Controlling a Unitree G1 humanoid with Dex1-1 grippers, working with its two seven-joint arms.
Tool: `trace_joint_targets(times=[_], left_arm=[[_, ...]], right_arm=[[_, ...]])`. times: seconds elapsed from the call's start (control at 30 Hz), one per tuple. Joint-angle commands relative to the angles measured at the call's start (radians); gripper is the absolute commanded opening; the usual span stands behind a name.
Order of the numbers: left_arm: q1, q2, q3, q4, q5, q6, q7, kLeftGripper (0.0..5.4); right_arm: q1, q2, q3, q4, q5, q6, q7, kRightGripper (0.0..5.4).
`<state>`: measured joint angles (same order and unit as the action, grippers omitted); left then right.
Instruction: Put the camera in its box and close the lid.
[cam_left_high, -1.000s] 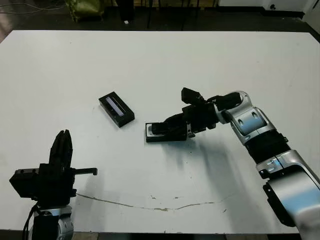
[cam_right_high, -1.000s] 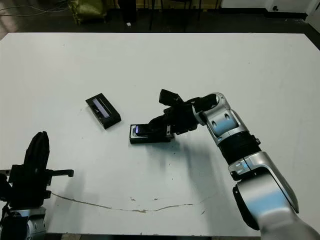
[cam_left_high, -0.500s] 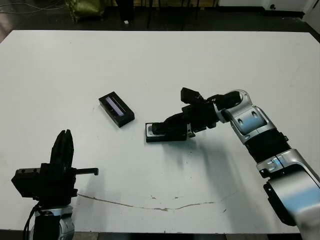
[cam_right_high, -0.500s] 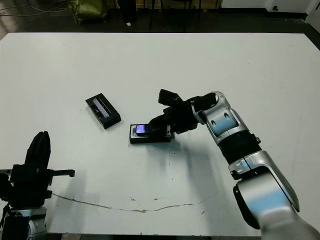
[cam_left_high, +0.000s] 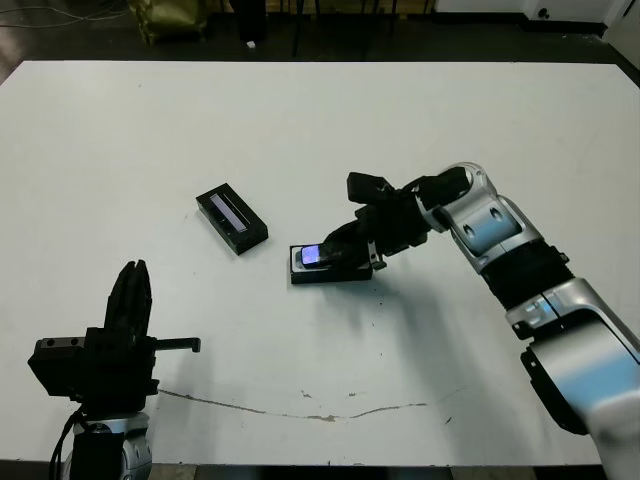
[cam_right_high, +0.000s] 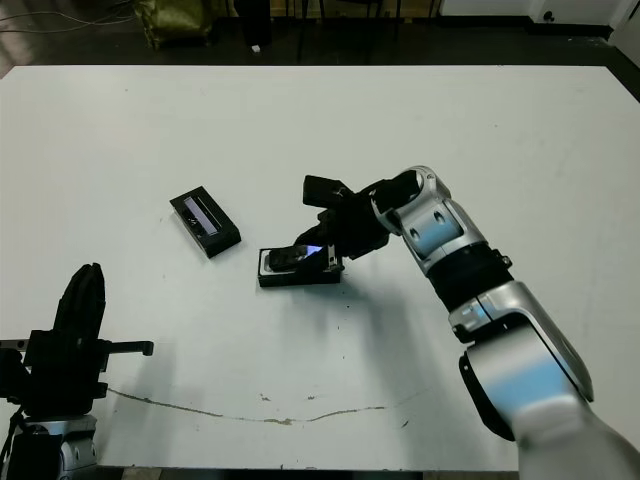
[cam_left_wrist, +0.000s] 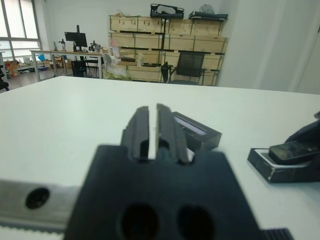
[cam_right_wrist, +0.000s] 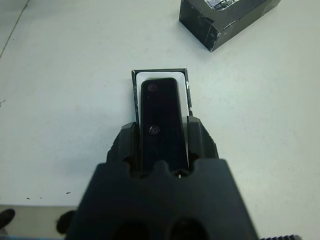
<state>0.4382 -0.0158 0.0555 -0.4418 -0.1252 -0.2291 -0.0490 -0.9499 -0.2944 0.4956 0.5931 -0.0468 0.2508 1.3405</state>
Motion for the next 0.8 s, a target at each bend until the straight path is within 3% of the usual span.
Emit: trace_joint_targets(times=[0.03, 0.3, 0.8], left_arm=[[0.036, -0.003, -0.001, 0.01, -0.006, 0.019, 0.001, 0.0], [0.039, -0.004, 0.001, 0.015, -0.013, 0.002, -0.002, 0.0], [0.042, -0.001, -0.004, 0.011, -0.009, 0.012, -0.001, 0.0]], right_arm=[[-0.024, -0.016, 0.003, 0.038, -0.051, 0.016, -0.037, 0.72], [-0.013, -0.008, 0.009, 0.026, -0.036, 0.101, -0.01, 0.72], [-0.013, -0.018, 0.007, 0.013, -0.038, 0.094, 0.044, 3.87]])
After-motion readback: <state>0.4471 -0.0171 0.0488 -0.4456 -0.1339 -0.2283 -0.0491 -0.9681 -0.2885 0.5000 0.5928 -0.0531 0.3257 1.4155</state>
